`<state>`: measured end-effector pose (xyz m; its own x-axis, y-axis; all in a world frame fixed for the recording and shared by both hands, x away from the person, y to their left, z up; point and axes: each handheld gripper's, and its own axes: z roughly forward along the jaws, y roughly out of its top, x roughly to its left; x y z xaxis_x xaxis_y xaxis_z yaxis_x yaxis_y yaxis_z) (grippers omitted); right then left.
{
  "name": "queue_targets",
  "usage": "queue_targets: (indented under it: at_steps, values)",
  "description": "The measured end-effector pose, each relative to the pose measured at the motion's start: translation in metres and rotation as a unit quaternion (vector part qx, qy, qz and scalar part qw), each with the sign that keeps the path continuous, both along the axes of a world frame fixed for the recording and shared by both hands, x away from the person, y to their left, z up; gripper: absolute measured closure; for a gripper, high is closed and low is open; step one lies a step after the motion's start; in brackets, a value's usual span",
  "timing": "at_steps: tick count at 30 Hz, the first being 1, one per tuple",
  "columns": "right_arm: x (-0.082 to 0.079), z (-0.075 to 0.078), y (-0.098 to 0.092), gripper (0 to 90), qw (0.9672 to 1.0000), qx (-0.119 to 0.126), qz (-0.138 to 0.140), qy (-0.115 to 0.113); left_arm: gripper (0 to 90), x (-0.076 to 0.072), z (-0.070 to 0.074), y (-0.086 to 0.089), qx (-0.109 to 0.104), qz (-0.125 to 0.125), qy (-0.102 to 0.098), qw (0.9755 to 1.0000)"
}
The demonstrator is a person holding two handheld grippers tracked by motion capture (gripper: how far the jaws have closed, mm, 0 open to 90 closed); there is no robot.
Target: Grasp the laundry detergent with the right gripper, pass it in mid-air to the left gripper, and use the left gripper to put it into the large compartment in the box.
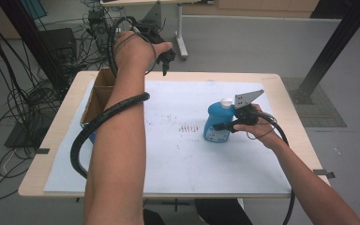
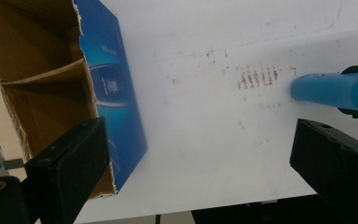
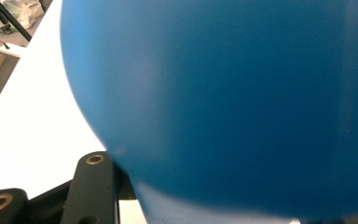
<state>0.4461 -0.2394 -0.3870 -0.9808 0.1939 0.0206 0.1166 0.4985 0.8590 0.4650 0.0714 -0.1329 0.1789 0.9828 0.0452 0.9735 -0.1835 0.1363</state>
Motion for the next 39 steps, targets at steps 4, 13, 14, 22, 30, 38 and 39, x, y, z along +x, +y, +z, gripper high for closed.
queue_targets:
  at_steps: [4, 13, 14, 22, 30, 38, 39]
  values:
    - [-0.0003, 0.0001, 0.0001, 43.8, 1.0000, -0.001, -0.001, 0.000, 5.3, 0.0000, -0.0002, -0.0001, 0.000, 0.000, 0.001, 1.0000]
    - [0.0000, 0.0002, 0.0001, 43.9, 1.0000, -0.001, 0.000, 0.000, 5.3, 0.0007, 0.0013, -0.0019, 0.002, -0.002, 0.000, 1.0000]
    - [0.0000, 0.0002, 0.0001, 43.9, 1.0000, -0.001, 0.000, 0.000, 5.3, 0.0008, 0.0012, -0.0021, 0.001, -0.002, -0.001, 1.0000]
    - [0.0002, 0.0003, 0.0000, 44.0, 1.0000, -0.001, 0.001, 0.000, 5.3, 0.0010, 0.0006, -0.0034, 0.002, -0.003, 0.000, 1.0000]
    - [0.0001, 0.0004, 0.0001, 44.0, 1.0000, -0.002, 0.000, 0.000, 5.3, 0.0013, 0.0012, -0.0040, 0.002, -0.005, 0.001, 1.0000]
    - [-0.0001, 0.0004, 0.0003, 44.0, 1.0000, -0.002, -0.001, 0.001, 5.3, 0.0010, 0.0014, -0.0047, 0.002, -0.006, 0.000, 1.0000]
    - [-0.0002, 0.0005, 0.0003, 44.0, 1.0000, -0.002, -0.001, 0.001, 5.3, 0.0010, 0.0009, -0.0048, 0.002, -0.005, 0.001, 1.0000]
